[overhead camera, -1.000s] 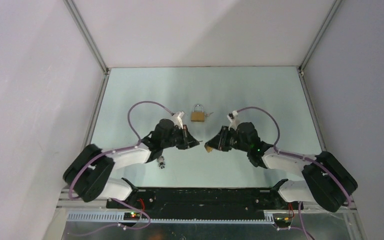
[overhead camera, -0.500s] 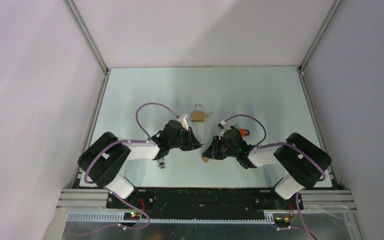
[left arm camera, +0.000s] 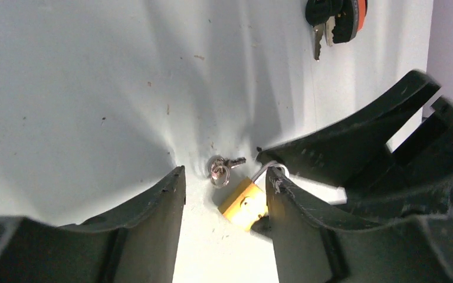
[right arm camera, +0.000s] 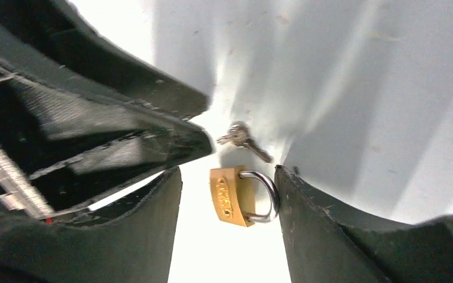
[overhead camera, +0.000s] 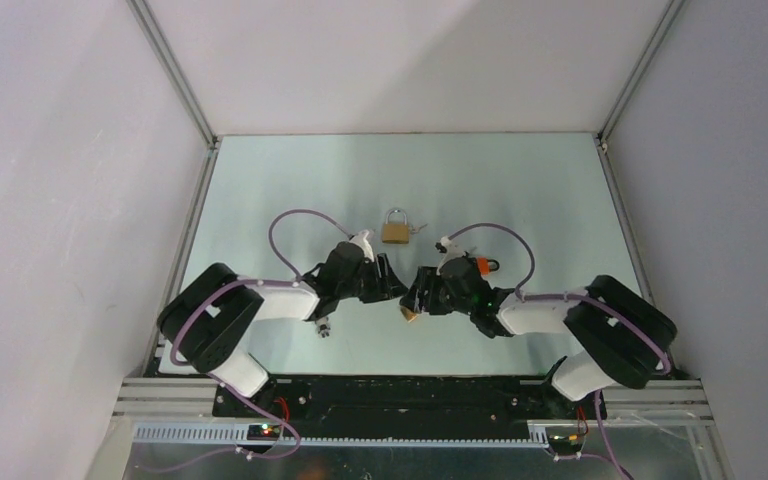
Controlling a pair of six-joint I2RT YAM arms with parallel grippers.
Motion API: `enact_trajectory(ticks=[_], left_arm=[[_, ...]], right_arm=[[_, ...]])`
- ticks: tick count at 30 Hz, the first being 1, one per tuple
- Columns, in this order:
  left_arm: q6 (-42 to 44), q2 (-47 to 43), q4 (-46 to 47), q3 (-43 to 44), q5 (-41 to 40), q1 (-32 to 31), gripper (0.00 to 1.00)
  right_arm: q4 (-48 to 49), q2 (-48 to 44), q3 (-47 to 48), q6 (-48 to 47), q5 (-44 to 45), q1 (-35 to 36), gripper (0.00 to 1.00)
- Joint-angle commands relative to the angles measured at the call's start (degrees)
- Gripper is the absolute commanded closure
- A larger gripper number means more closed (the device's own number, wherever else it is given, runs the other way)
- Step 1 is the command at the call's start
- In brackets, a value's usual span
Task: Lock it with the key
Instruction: Place the lock at the center of the board.
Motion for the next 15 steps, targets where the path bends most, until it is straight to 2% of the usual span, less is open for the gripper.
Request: enact_trajectory(ticks=[1,6,7,8,10,11,13,15], left_arm=[[0.37,-6.81,-0.32,-1.35,-3.11,1.03,0.42],[5.24,-15.01,-9.25,-1.57,-9.93,3.43,0.33],[5.98,-17.98,-10.92,-1.64,-11.21,3.85,0.28],[7.40,-19.40,-14.52,-1.76,-15.84,3.93,0.25],[8.70,-24.02,-20.49,-2.19,-22.99,4.03,0.14],[8.99,-27.16,-22.69,-2.48,-25.13,4.02,0.04],[9.21,-30.96,-29.83,-3.95,-33.10,4.02,0.01],[8.34,-33.48,-33.80,-5.39,-36.80,4.05,0.00]], right_arm=[[-10.95,-6.45,2.88,-4.50,13.14,0.09,0.35],[-19.53,-10.67,6.55,-8.43,20.79,0.27,0.27],[-20.74,-10.81,7.12,-9.39,22.23,0.34,0.26],[-21.21,-10.81,8.39,-9.87,22.81,0.75,0.25],[-22.26,-10.15,10.64,-11.65,24.75,2.28,0.24],[-22.26,-9.15,11.41,-13.05,26.30,3.15,0.25],[-22.78,-6.74,15.42,-14.39,29.00,6.02,0.27],[-24.53,-3.66,19.10,-14.17,31.01,9.18,0.29]])
